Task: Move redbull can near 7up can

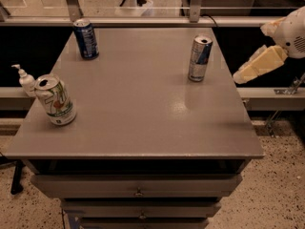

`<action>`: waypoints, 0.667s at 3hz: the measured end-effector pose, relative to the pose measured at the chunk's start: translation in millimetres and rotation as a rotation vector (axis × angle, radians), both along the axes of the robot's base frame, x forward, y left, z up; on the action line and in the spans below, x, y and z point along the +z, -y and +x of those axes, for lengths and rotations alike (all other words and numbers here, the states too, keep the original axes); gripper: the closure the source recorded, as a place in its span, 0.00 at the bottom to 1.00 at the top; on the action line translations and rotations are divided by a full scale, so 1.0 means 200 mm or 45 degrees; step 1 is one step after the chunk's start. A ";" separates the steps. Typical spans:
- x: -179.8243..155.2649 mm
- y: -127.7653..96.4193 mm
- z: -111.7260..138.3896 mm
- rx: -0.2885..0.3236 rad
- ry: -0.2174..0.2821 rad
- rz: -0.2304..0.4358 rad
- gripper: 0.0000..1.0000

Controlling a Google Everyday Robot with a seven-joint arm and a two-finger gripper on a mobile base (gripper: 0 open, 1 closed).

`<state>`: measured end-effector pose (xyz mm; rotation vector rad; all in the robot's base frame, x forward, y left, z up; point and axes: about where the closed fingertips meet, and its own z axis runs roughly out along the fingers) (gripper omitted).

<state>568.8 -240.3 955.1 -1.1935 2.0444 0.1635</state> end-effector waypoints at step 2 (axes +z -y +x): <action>-0.21 -0.11 0.27 -0.012 0.050 0.419 0.00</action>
Offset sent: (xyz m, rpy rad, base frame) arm 0.0760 0.0419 -0.0705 0.5344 -0.0448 0.0146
